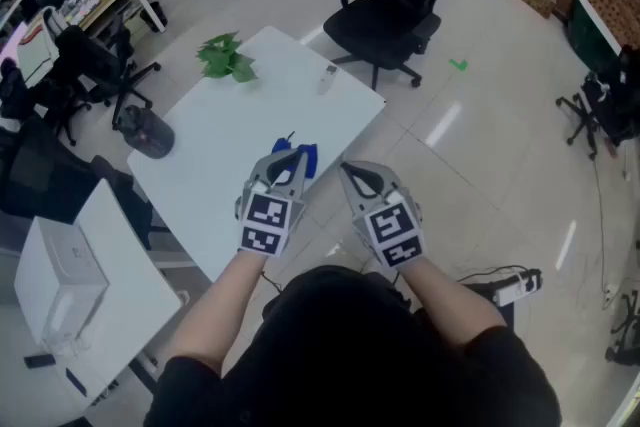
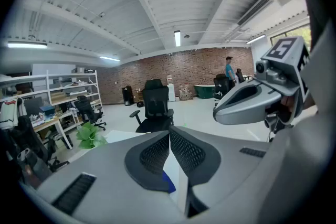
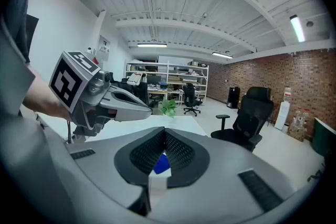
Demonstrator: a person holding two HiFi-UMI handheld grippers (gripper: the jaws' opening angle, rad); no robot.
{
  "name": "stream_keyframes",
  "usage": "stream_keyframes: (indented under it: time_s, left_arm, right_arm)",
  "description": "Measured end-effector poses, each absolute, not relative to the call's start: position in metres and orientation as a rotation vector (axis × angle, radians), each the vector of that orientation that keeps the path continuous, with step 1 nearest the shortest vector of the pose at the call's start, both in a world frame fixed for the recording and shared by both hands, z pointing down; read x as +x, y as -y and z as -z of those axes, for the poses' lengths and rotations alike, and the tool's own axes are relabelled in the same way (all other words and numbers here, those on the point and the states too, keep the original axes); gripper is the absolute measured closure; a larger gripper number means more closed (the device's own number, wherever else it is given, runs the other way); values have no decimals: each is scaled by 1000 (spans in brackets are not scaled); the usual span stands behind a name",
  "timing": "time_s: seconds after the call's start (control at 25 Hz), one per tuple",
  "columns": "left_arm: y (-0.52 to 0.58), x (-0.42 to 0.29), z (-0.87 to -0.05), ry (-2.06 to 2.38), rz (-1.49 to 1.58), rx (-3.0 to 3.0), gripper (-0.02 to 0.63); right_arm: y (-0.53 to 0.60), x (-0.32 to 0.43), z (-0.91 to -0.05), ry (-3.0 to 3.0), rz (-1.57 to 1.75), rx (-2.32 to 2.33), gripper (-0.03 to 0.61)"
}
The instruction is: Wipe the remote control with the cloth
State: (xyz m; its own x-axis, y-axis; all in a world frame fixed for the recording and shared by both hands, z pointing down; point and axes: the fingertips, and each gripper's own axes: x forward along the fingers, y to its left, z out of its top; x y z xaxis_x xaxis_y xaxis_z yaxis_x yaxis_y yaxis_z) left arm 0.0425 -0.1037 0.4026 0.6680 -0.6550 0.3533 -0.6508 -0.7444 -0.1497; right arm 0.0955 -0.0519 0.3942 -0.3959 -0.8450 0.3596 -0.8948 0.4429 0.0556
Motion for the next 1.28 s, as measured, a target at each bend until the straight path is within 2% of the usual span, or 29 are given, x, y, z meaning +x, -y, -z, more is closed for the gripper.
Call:
stream_keyframes:
  time_s: [0.24, 0.32, 0.48, 0.6, 0.88, 1.28]
  left_arm:
    - [158, 36, -421, -1139, 663, -2906, 489]
    - [181, 42, -432, -1154, 692, -2915, 468]
    - [239, 65, -469, -1206, 811, -2907, 385]
    - [289, 88, -504, -1265, 910, -2899, 365]
    - [394, 125, -586, -1426, 1137, -2866, 362]
    - [461, 165, -671, -1446, 1444, -2840, 362]
  right_arm:
    - [78, 86, -406, 2323, -247, 1520, 569]
    - [89, 90, -415, 2306, -273, 1522, 569]
    - [123, 106, -435, 2294, -326, 1502, 569]
    - [158, 127, -451, 2294, -358, 1467, 569]
    - [238, 173, -494, 2292, -466, 1350, 569]
    - [293, 211, -536, 2294, -583, 1240, 569]
